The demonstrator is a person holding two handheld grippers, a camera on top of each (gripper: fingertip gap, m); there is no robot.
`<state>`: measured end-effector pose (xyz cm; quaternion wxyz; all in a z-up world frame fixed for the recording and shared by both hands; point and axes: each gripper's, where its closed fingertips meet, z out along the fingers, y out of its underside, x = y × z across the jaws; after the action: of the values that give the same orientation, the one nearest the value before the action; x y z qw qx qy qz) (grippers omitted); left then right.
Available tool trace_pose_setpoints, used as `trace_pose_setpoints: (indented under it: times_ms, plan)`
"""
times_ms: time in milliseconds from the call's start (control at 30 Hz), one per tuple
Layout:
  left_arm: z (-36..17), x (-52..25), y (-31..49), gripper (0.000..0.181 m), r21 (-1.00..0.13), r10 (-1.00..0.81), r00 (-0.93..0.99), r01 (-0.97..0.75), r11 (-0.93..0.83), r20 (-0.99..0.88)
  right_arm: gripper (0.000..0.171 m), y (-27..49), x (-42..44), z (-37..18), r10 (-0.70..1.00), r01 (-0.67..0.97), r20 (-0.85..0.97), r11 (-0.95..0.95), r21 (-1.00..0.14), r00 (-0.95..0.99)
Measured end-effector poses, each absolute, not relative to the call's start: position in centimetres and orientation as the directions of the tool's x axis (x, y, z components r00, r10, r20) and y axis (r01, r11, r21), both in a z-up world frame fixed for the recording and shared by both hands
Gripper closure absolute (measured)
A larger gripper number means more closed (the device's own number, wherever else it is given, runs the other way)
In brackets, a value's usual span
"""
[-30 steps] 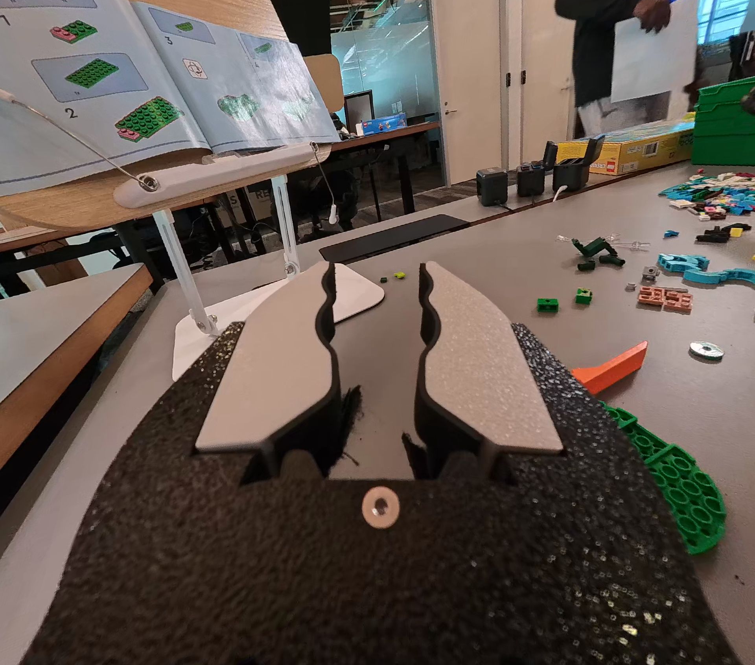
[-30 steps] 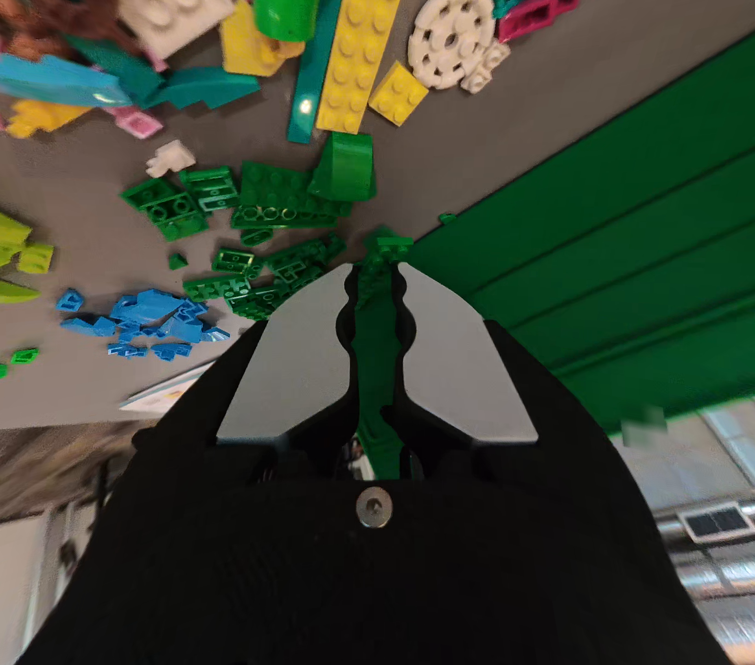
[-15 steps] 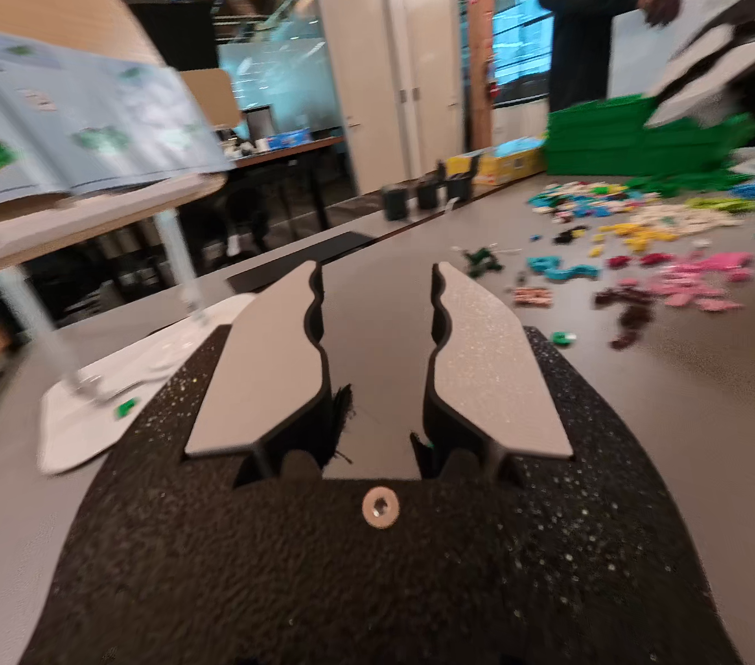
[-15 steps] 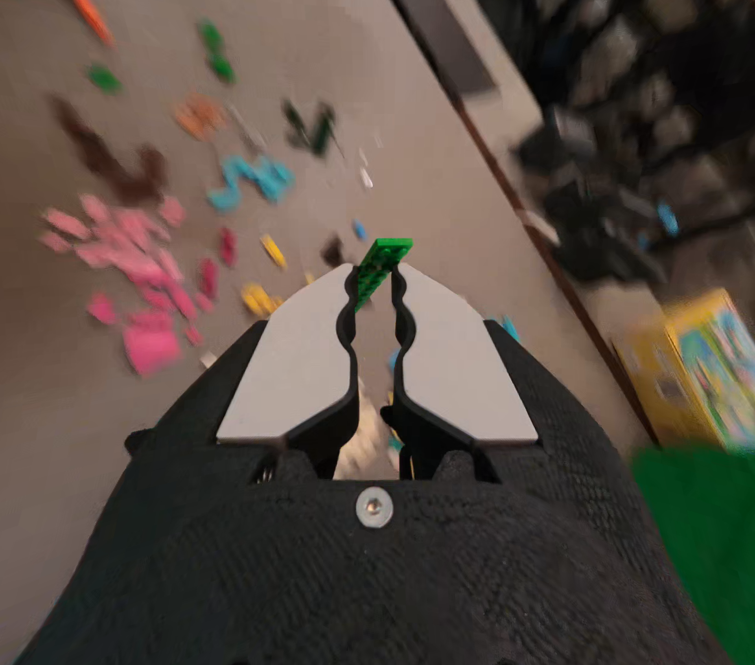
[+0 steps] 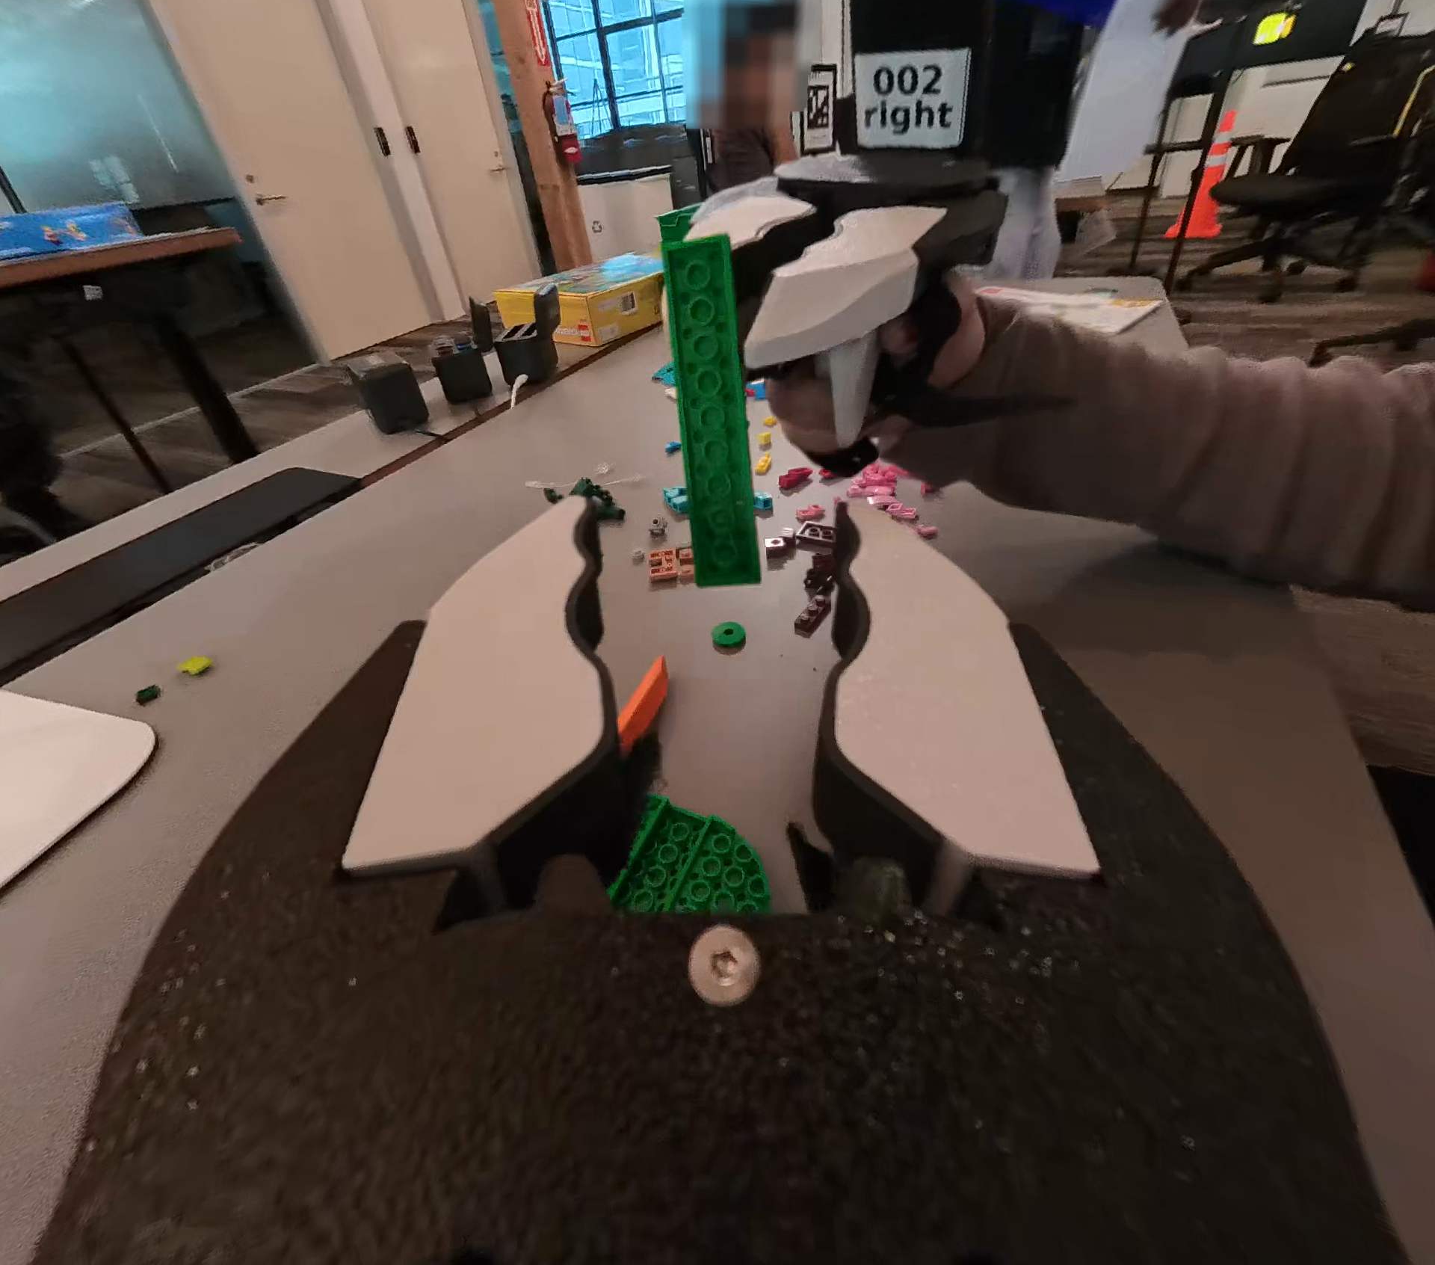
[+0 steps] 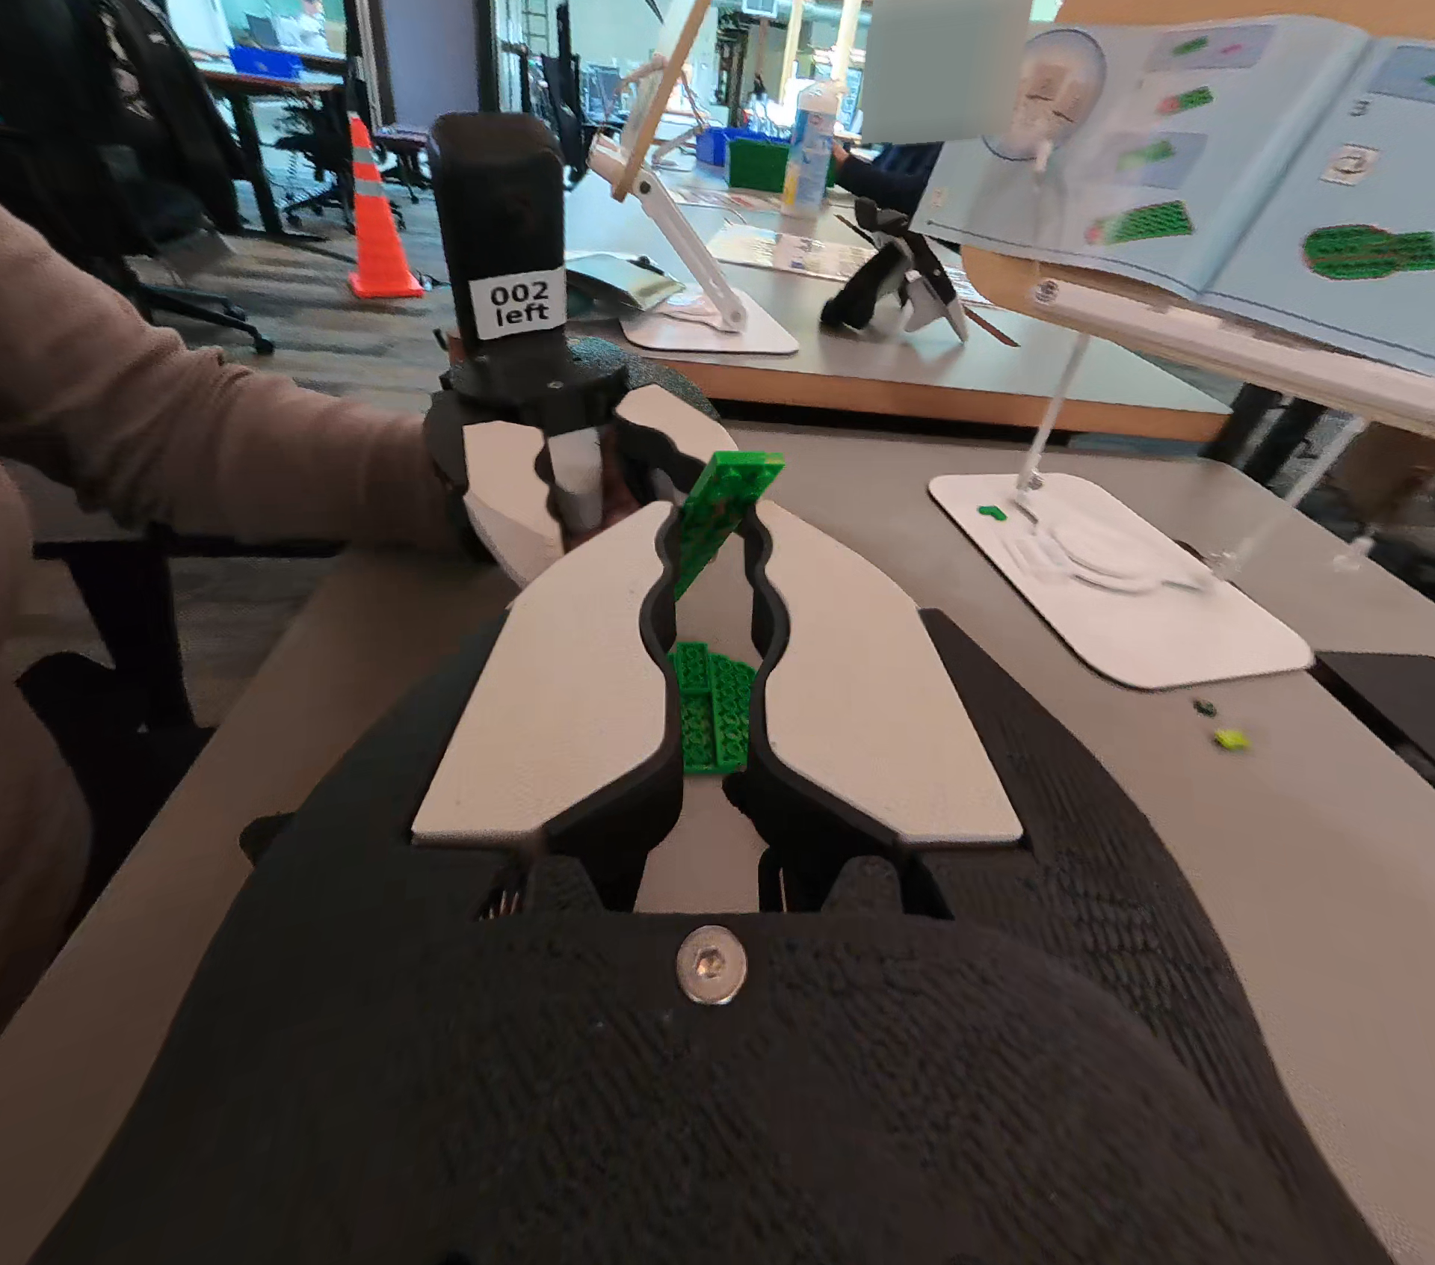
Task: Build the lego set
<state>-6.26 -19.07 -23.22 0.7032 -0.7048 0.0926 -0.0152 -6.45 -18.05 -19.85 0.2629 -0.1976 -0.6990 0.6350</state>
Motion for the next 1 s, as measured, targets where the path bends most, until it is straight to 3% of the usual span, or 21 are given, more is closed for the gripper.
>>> trace_pose_setpoints:
  times_ms: [100, 133, 167, 333, 367, 400, 467, 500, 633, 933, 1000]
  plan:
    - [-23.1, -6.1, -19.6, 0.15, -0.993, -0.196, 0.973, -0.118, 0.013, -0.118, 0.158, -19.0, -6.6, -20.6, 0.601, -0.065, 0.121, 0.114, -0.991, -0.79]
    - [-23.0, -5.8, -19.9, 0.174, -0.991, -0.219, 0.966, -0.136, 0.021, -0.137, 0.157, -19.2, -6.5, -20.8, 0.596, -0.065, 0.121, 0.115, -0.991, -0.794]
    - [-23.0, -5.4, -20.2, 0.181, -0.987, -0.246, 0.956, -0.159, 0.031, -0.161, 0.158, -19.2, -6.4, -20.9, 0.595, -0.064, 0.12, 0.115, -0.991, -0.795]
    - [-24.2, -5.8, -20.1, 0.181, -0.973, -0.249, 0.946, -0.226, -0.05, -0.207, 0.158, -18.7, -6.0, -21.3, 0.607, -0.061, 0.119, 0.114, -0.992, -0.786]
    - [-24.1, -5.8, -20.0, 0.163, -0.977, -0.241, 0.952, -0.207, -0.049, -0.19, 0.158, -18.6, -6.0, -21.3, 0.608, -0.064, 0.118, 0.11, -0.992, -0.785]
    - [-24.1, -5.7, -19.8, 0.132, -0.982, -0.253, 0.954, -0.18, -0.056, -0.161, 0.158, -18.5, -5.9, -21.3, 0.609, -0.068, 0.118, 0.105, -0.992, -0.784]
    - [-24.4, -5.0, -19.5, 0.108, -0.989, -0.308, 0.949, -0.109, -0.099, -0.074, 0.158, -18.6, -5.8, -21.0, 0.608, -0.083, 0.113, 0.077, -0.994, -0.786]
    - [-24.3, -4.7, -19.3, 0.113, -0.992, -0.325, 0.945, -0.081, -0.098, -0.045, 0.158, -18.7, -5.7, -20.8, 0.603, -0.088, 0.107, 0.061, -0.994, -0.79]
    - [-24.0, -4.5, -18.9, 0.162, -0.993, -0.313, 0.946, -0.107, -0.041, -0.089, 0.158, -19.2, -5.4, -21.0, 0.575, -0.089, 0.101, 0.05, -0.995, -0.812]
    - [-26.2, -7.1, -19.1, 0.165, -0.915, -0.235, 0.929, -0.337, -0.222, -0.285, 0.159, -18.1, -6.4, -23.2, 0.645, -0.045, 0.177, 0.216, -0.975, -0.743]
    - [-27.9, -8.0, -19.7, 0.165, -0.832, -0.248, 0.897, -0.435, -0.344, -0.366, 0.14, -18.1, -6.3, -23.2, 0.653, -0.034, 0.191, 0.245, -0.969, -0.733]
